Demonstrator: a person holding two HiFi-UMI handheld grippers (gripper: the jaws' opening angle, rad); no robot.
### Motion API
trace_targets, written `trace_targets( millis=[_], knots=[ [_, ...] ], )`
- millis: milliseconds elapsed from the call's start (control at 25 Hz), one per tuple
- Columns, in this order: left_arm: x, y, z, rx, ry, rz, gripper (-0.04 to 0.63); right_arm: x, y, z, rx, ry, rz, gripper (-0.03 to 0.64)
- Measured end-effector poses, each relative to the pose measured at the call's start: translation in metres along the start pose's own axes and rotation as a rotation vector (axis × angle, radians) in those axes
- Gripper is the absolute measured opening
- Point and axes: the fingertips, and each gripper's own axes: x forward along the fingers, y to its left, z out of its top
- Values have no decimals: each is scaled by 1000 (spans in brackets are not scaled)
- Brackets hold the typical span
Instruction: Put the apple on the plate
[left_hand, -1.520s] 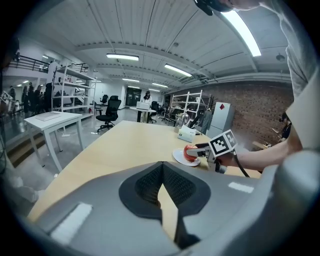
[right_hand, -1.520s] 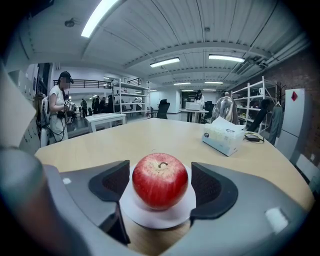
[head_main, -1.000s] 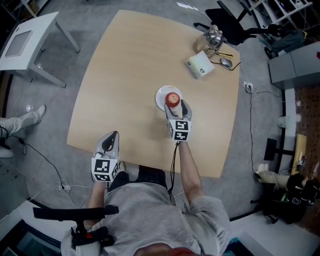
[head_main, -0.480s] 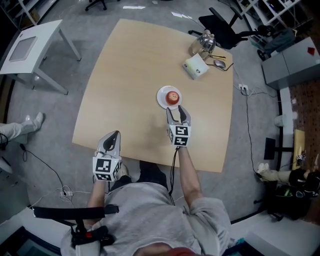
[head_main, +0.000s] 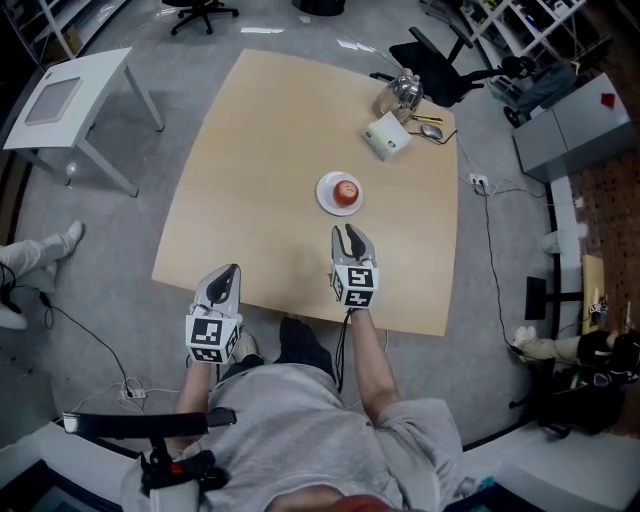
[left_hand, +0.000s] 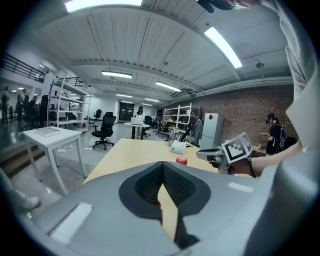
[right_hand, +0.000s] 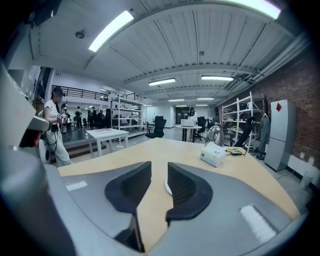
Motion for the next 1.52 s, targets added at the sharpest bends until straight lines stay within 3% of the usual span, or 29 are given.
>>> trace_targets(
  millis=[480,1040,1520],
  knots=[
    [-70,7,11,6,-37,25,20,-89,76,29,64,-70,36,41],
    [-84,19,-11,5,-65,37,20,-116,116,10,72,-95,85,9],
    [-115,30,-8,12,-89,54,20,-144,144,8,84,-93,102,6]
  ],
)
